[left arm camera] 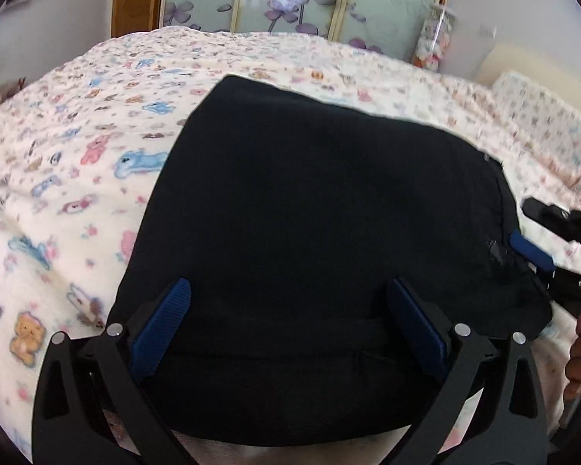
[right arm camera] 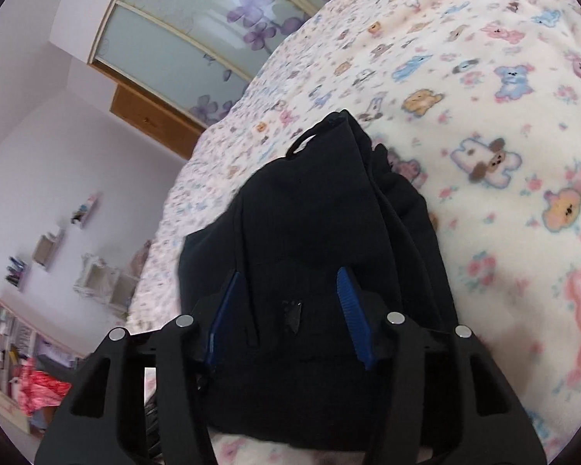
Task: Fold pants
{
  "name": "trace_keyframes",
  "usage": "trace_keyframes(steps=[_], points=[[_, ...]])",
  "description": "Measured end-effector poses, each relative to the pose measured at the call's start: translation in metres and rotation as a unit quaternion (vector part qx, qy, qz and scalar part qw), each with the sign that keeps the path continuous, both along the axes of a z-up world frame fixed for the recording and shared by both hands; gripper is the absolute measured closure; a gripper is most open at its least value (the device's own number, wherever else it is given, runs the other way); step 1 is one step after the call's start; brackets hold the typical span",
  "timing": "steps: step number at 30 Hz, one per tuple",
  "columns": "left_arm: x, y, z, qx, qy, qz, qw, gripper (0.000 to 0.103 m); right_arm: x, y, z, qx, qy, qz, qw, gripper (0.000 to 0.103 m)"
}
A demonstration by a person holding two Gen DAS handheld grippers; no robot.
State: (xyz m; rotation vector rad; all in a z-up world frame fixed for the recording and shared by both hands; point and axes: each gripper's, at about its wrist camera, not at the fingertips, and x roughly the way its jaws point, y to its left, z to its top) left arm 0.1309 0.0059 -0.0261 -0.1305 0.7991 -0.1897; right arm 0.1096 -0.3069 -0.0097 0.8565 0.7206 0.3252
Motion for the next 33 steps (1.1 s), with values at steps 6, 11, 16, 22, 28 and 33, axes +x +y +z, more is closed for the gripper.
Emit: trace_keyframes(steps=[6,11,16,22,28,33], points=[[-0.036,0.016,0.027,-0.059,-0.108,0.006,0.9924,0.002,-0.037,0.017,0.012,0.032,-0.059,0.065,0.996,0.023],[-0.006,-0.004,-0.007,0.034,0.014,0.01,0.9993,0.002,-0.032,0.009,-0.029,0.086,-0.023,0.067,0.994,0.023],[-0.011,-0.002,-0.004,0.029,0.0,0.012,0.9995,0.002,-0.035,0.013,-0.005,0.028,-0.033,0.076,0.996,0.022],[-0.026,0.001,0.012,0.003,-0.052,0.006,0.9986,0.002,-0.009,-0.012,0.026,-0.039,-0.03,0.058,0.997,0.021],[-0.035,-0.011,0.025,0.031,-0.104,-0.003,0.9941,0.002,0.014,-0.02,0.022,-0.093,0.013,0.054,0.994,0.023],[-0.03,-0.017,0.023,0.046,-0.09,-0.012,0.9948,0.002,0.014,-0.022,0.013,-0.111,0.031,0.055,0.992,0.023]])
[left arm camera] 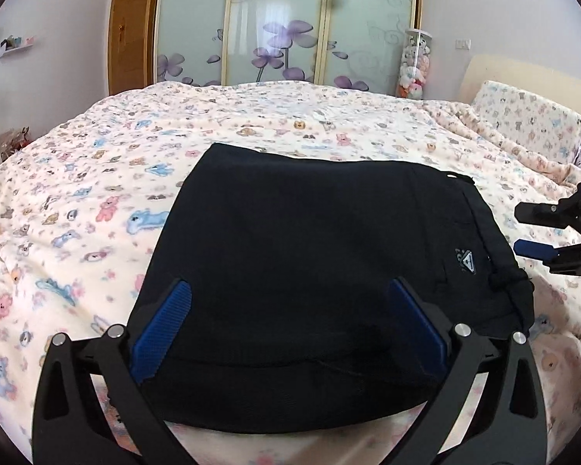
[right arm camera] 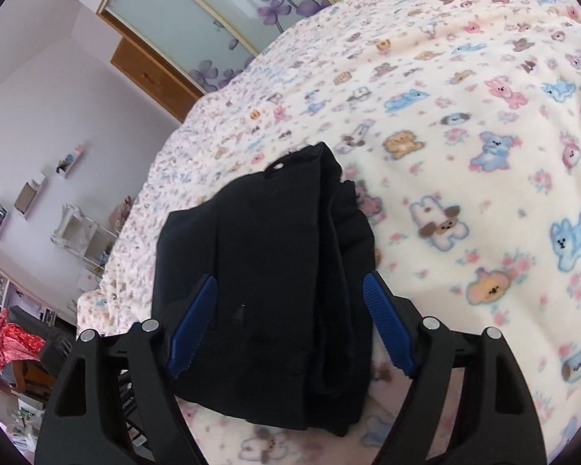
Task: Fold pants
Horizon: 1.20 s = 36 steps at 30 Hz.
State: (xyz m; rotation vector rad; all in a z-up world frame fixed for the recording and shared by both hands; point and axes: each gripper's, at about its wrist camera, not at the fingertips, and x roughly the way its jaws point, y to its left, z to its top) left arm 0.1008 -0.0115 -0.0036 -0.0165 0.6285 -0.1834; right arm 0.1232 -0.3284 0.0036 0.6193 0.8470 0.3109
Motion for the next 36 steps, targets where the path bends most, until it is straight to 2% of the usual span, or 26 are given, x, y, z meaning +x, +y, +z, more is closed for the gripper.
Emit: trace_keyframes(steps=[5,19,23,25,28,32,36], points=[[-0.003,0.0,-0.002,0.002,0.004,0.001,1.0,0.002,0.009,-0.006,-0.014,0.005,0.026,-0.005,1.0,0.022],[0.007,0.006,-0.007,-0.005,0.023,0.008,0.9997,0.002,0.02,-0.016,-0.032,0.042,0.058,-0.006,0.997,0.021],[0.01,0.008,-0.009,-0.011,0.032,0.01,0.9994,0.002,0.021,-0.014,-0.033,0.054,0.057,0.013,0.997,0.019],[0.01,0.008,-0.01,-0.011,0.033,0.01,0.9993,0.002,0.019,-0.007,-0.028,0.088,0.042,0.047,0.994,0.019],[0.01,0.007,-0.01,-0.01,0.033,0.009,0.9994,0.002,0.02,-0.002,-0.027,0.066,0.045,0.052,0.995,0.018],[0.01,0.007,-0.01,-0.011,0.033,0.01,0.9994,0.002,0.027,-0.007,-0.037,0.077,0.062,0.03,0.995,0.019],[0.01,0.006,-0.011,-0.011,0.037,0.01,0.9992,0.002,0.031,-0.001,-0.038,0.075,0.064,0.045,0.994,0.019]])
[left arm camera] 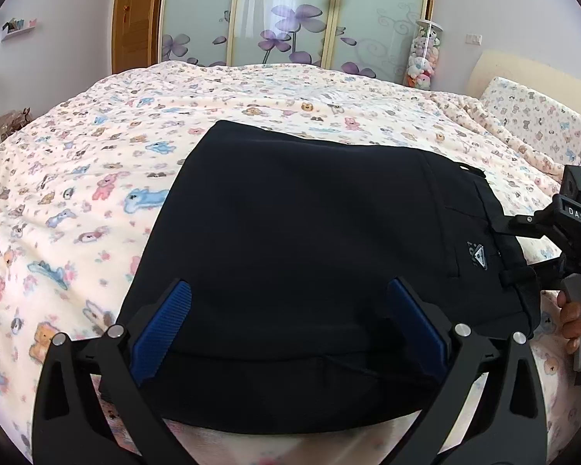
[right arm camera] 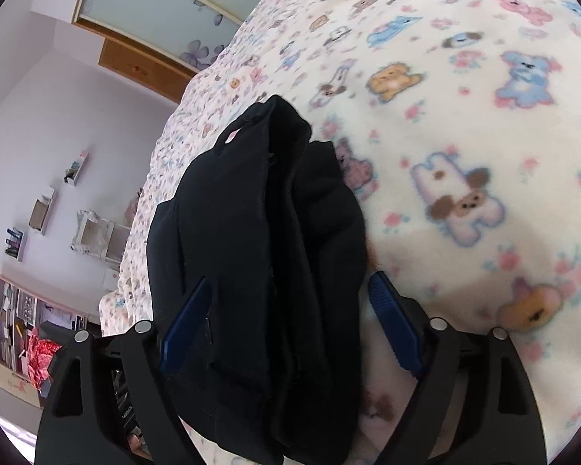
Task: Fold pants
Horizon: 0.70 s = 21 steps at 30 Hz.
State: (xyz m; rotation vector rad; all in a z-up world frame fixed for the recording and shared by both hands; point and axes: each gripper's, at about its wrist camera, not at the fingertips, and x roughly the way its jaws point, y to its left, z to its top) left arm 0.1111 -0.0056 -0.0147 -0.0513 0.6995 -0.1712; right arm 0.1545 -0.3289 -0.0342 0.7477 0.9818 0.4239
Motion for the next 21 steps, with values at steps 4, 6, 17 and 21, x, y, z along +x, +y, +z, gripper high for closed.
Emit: trace_keyframes(steps=[4,6,17,21], points=[[0.0,-0.001,0.0,0.0,-0.001,-0.001,1.0,0.002,-0.003,0.005,0.007,0.021,-0.019,0.025,0.999,0.027],[0.0,-0.001,0.0,0.0,-0.002,-0.002,1.0,0.002,-0.003,-0.002,-0.001,0.021,-0.005,0.008,1.0,0.041],[-0.002,0.001,0.001,-0.012,-0.004,0.003,0.9999,0.002,-0.017,0.022,0.049,0.061,-0.104,0.005,0.993,0.07],[-0.001,0.009,0.001,-0.03,-0.002,0.012,0.9995,0.002,-0.025,0.045,0.062,0.077,-0.154,0.001,0.985,0.071]])
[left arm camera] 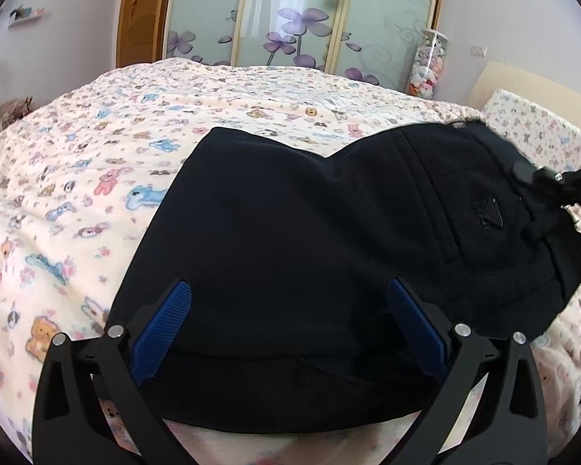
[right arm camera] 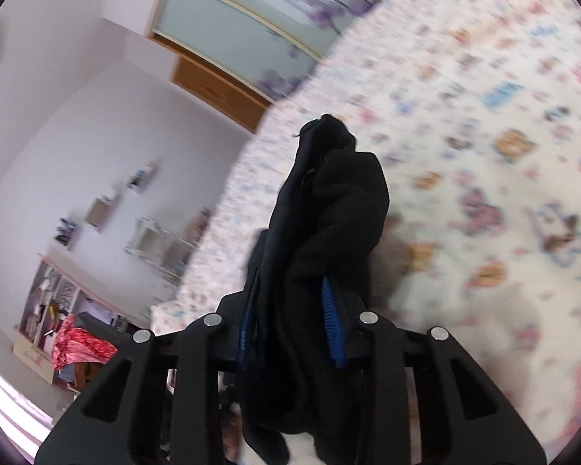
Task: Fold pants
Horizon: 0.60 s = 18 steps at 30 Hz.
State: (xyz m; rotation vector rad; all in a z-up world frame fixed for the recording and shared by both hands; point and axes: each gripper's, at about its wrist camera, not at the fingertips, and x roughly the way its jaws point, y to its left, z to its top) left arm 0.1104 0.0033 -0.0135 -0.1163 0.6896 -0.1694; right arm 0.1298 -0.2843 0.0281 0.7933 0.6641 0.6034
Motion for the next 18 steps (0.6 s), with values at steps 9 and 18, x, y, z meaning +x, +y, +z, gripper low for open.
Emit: trace_keyframes(steps=[9,18], points=[[0.008,0.069,0.031,-0.101,0.016,-0.005,0.9947,0.002,0.0,-0.022,-0.044,0.06,0.011,-0.036,0.997,0.071],[0.118,0.128,0.013,-0.105,0.202,-0.088,0.9696,0.006,0.008,-0.035,-0.056,0.066,0.037,-0.023,0.997,0.071]])
